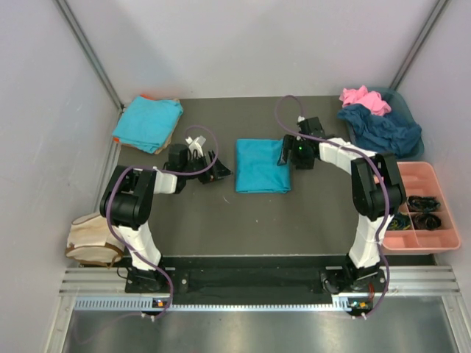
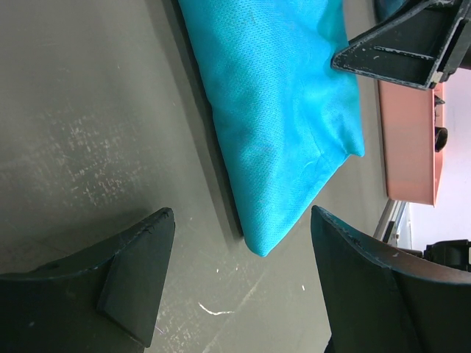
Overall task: Fold and stack the t-shirts
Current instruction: Neatly place the folded tshirt to the corner
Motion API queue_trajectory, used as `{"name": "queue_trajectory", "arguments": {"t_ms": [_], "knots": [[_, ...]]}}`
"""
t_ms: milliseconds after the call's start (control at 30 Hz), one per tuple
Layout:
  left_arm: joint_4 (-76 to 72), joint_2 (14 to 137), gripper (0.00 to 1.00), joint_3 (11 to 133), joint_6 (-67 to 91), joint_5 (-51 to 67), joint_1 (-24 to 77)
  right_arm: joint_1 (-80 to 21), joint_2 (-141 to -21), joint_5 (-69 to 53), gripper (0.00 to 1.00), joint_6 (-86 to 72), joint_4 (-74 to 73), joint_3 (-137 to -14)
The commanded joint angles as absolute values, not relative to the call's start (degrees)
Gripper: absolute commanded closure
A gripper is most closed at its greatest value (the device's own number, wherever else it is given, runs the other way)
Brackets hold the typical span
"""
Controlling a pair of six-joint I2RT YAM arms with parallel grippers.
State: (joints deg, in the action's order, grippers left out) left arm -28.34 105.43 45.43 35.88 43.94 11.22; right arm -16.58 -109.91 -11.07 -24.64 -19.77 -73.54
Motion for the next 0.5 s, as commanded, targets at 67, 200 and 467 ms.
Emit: {"name": "queue_trajectory", "arguments": {"t_ms": [67,200,467], "knots": [[-37.2,107.6,0.21,47.1,39.2,46.7,10.9,-16.1,-105.5,-4.7,0.21,-25.7,-19.4,-73.5],[-45.8,110.6,0.20,47.4,45.2,49.2,11.4,-16.1,-105.6,-5.3,0.21,-25.8,-19.6,-73.4],[-52.7,117.9,0.11,50.8,50.2,50.5,14.1,-16.2,-104.7,-6.3,0.20,-26.5,-19.0,-72.9]]}}
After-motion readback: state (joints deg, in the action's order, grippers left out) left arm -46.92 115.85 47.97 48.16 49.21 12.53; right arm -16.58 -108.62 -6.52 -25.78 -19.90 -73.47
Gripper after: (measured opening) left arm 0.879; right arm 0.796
